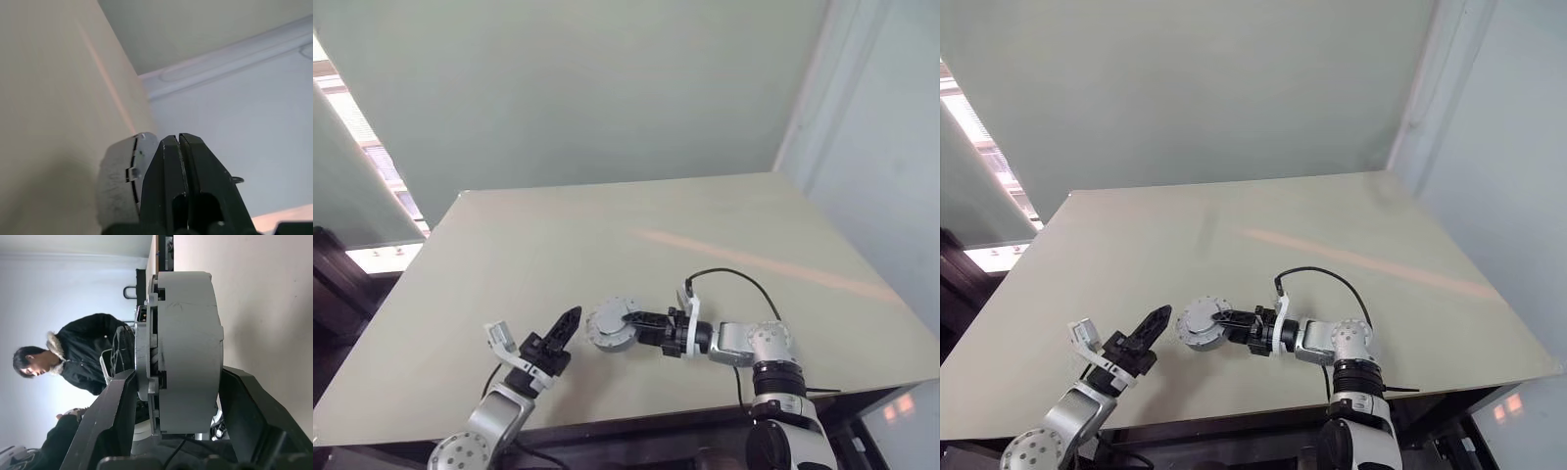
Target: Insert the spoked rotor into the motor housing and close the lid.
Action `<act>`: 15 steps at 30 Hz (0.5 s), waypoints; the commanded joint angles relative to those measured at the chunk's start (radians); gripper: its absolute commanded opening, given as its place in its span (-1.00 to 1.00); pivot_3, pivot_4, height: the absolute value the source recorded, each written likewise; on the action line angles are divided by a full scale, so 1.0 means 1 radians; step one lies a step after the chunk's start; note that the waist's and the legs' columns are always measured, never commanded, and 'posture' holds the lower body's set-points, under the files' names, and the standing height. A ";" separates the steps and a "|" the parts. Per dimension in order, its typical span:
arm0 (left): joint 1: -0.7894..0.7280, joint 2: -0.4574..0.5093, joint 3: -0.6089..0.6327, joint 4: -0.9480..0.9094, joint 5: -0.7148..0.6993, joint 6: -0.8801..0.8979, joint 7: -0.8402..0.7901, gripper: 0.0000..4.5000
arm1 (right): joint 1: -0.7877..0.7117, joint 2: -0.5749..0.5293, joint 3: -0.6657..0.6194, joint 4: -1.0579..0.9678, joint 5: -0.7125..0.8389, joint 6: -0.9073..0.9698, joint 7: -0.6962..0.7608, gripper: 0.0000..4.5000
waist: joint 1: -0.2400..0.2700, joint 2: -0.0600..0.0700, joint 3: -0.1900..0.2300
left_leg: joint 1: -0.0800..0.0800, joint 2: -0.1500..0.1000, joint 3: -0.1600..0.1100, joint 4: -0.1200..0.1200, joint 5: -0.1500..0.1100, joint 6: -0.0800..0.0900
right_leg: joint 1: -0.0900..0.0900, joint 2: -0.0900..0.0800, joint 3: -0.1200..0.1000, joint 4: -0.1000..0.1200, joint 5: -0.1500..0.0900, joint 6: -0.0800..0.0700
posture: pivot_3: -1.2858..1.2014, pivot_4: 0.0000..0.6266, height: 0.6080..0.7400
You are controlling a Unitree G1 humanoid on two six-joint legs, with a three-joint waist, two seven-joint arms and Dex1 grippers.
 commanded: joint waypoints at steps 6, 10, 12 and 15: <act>-0.002 0.038 -0.076 0.000 -0.003 0.006 -0.014 -1.00 | -0.037 0.051 0.015 -0.054 0.067 0.003 0.001 0.01 | 0.000 0.000 0.000 | 0.000 0.000 0.000 0.000 0.000 0.000 | 0.000 0.000 0.000 0.000 0.000 0.000 | 0.03 -1.00 1.00; -0.004 0.052 -0.035 0.029 -0.038 -0.020 -0.014 -0.82 | -0.032 0.048 0.018 -0.057 0.069 0.000 -0.005 0.01 | -0.001 0.000 0.000 | 0.000 0.000 0.000 0.000 0.000 0.000 | 0.000 0.001 0.000 0.000 0.000 0.000 | 0.03 -1.00 1.00; -0.006 0.055 -0.003 0.037 -0.057 -0.046 -0.012 -0.58 | -0.031 0.045 0.020 -0.056 0.070 -0.002 -0.007 0.01 | -0.001 0.000 0.000 | 0.000 0.000 0.000 0.000 0.000 0.000 | 0.000 0.000 0.000 0.000 0.000 0.000 | 0.03 -1.00 1.00; -0.004 0.069 0.038 0.043 -0.072 -0.075 -0.011 -0.12 | -0.030 0.041 0.022 -0.053 0.071 -0.006 -0.009 0.01 | -0.001 0.000 0.000 | 0.000 0.000 0.000 0.000 0.000 0.000 | -0.001 0.000 0.000 0.000 0.000 0.000 | 0.03 -1.00 1.00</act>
